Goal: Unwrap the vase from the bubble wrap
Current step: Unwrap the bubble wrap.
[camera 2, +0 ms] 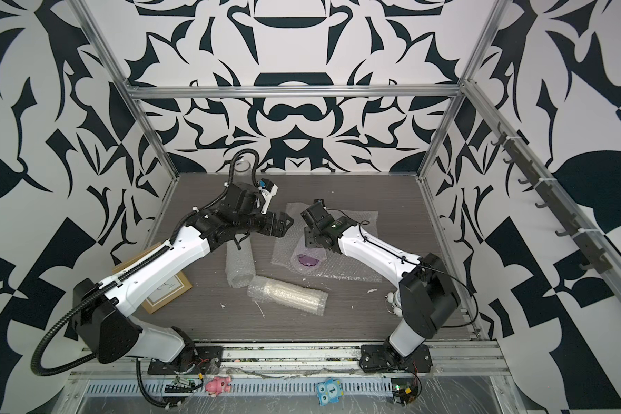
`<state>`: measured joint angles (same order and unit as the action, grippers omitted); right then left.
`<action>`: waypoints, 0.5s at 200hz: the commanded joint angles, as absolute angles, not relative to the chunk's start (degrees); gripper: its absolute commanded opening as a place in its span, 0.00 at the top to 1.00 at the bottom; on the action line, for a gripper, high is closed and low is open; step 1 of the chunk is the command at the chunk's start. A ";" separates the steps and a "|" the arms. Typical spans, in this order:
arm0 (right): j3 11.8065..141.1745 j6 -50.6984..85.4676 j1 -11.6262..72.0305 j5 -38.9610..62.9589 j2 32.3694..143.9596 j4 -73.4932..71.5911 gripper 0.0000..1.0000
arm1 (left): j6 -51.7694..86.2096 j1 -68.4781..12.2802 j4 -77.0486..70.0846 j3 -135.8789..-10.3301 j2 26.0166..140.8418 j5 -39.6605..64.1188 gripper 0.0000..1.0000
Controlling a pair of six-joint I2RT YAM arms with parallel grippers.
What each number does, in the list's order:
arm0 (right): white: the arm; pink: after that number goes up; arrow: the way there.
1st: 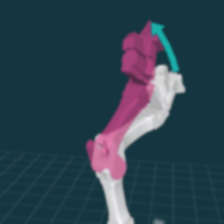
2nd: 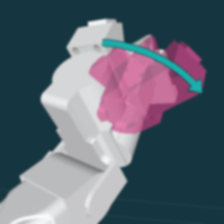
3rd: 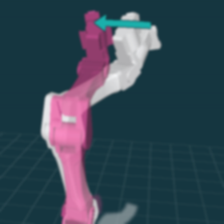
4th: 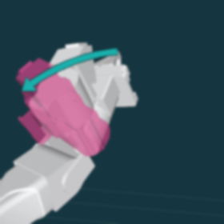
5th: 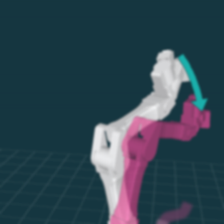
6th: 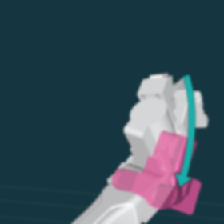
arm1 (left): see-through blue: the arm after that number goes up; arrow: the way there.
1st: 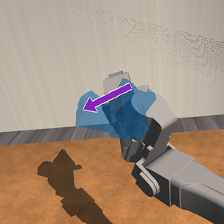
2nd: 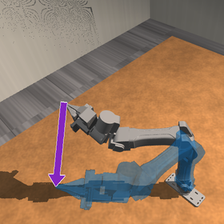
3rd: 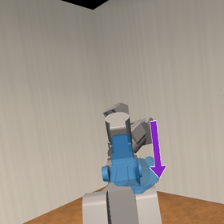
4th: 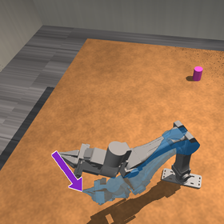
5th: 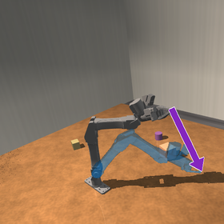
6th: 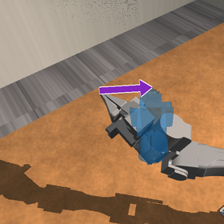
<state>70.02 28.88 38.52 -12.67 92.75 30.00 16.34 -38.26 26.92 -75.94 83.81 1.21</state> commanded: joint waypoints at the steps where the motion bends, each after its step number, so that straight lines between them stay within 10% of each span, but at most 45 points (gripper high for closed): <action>1: 69.93 29.19 38.71 -11.69 92.51 28.41 0.50 | 17.13 -38.32 28.55 -76.30 84.53 0.60 0.01; 23: 69.58 28.91 38.72 -11.64 92.46 28.48 0.73 | 17.53 -38.34 28.60 -76.25 85.60 1.36 0.01; 100: 63.54 28.83 37.93 -12.00 85.79 25.07 1.00 | 17.85 -38.34 29.70 -77.90 91.52 4.15 0.01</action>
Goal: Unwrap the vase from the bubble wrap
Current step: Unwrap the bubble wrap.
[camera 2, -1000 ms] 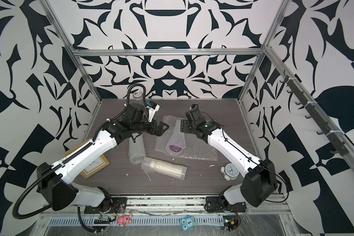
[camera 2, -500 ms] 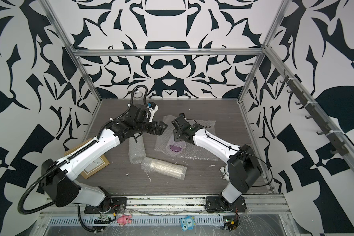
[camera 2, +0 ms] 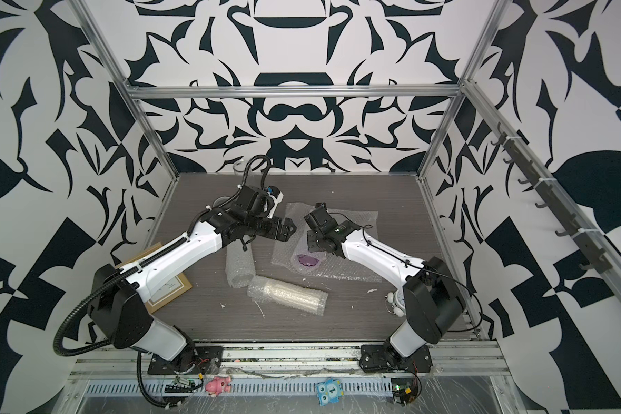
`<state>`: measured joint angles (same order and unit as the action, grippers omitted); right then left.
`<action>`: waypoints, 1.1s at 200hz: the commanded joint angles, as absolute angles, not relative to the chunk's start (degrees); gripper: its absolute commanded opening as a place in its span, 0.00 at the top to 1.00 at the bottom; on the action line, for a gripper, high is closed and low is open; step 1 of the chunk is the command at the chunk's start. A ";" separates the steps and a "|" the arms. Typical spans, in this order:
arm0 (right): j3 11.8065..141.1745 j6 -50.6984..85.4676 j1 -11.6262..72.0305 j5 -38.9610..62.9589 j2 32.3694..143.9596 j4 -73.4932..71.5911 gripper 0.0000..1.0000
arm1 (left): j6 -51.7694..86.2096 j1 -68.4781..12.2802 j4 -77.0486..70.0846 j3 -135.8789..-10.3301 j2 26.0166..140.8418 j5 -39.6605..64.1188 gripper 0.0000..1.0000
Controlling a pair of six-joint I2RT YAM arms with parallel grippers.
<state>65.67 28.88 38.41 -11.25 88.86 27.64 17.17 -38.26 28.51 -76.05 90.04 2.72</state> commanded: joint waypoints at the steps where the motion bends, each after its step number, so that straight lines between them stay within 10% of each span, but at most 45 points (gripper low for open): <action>1: 63.36 28.83 37.91 -11.98 85.74 24.97 1.00 | 17.85 -38.33 29.70 -77.93 91.64 4.18 0.00; 220: 41.01 30.31 28.52 -7.56 71.51 7.82 1.00 | 27.70 -39.57 29.00 -79.19 105.31 12.32 0.01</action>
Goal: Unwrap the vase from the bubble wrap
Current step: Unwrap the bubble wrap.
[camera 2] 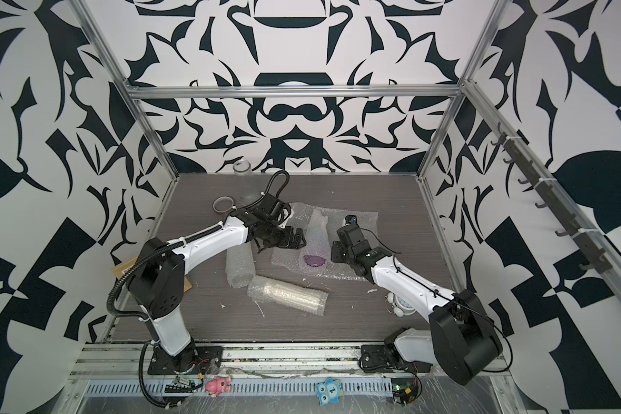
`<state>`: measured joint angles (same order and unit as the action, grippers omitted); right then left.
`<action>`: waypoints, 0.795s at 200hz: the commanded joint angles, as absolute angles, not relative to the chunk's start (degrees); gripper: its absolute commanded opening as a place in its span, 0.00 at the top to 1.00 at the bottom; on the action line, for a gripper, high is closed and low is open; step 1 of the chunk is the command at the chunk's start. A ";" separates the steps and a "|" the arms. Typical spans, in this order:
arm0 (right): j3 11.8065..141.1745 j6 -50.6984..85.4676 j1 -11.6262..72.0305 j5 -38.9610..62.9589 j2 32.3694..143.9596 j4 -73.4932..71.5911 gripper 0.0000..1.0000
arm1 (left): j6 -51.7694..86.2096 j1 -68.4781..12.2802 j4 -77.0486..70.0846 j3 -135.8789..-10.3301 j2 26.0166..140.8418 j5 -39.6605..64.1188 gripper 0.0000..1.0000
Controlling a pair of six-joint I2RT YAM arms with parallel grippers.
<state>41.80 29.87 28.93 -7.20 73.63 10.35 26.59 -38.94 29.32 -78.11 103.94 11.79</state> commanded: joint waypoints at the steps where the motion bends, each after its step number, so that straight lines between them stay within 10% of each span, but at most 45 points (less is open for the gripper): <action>1: 40.98 30.31 28.54 -7.60 71.48 7.82 1.00 | 27.69 -39.56 29.00 -79.19 105.34 12.35 0.01; 159: 35.52 30.23 26.54 -12.48 72.38 6.95 1.00 | 26.57 -40.02 31.81 -78.25 106.98 7.20 0.01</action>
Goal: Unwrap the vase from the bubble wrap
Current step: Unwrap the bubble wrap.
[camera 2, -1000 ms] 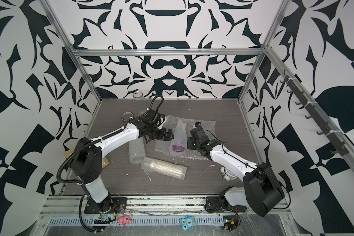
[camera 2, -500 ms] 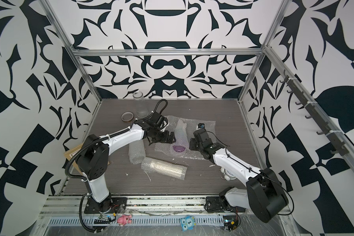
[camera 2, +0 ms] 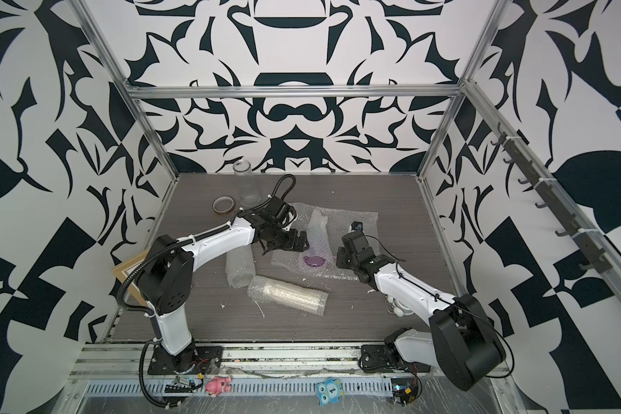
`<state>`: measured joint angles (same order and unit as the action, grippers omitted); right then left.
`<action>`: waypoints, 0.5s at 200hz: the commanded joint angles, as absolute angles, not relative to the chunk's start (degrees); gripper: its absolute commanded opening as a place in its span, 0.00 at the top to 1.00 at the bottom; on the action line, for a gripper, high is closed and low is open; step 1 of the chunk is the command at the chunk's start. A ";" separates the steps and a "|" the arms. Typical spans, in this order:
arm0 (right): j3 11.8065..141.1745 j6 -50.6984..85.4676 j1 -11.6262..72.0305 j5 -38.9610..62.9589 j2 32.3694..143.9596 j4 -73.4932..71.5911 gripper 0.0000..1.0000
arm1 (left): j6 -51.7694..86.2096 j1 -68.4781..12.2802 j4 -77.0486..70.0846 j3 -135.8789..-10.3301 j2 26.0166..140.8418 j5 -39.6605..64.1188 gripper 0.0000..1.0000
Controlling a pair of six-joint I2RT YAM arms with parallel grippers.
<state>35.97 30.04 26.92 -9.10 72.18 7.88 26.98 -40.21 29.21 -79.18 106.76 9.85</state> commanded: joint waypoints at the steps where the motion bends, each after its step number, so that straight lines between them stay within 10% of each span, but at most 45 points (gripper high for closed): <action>1: 35.51 30.23 26.50 -12.48 72.36 6.90 1.00 | 26.60 -39.96 31.86 -78.19 106.93 7.16 0.01; 100: 34.45 30.32 26.54 -12.26 73.39 6.01 1.00 | 26.28 -36.02 31.90 -73.65 102.44 6.04 0.01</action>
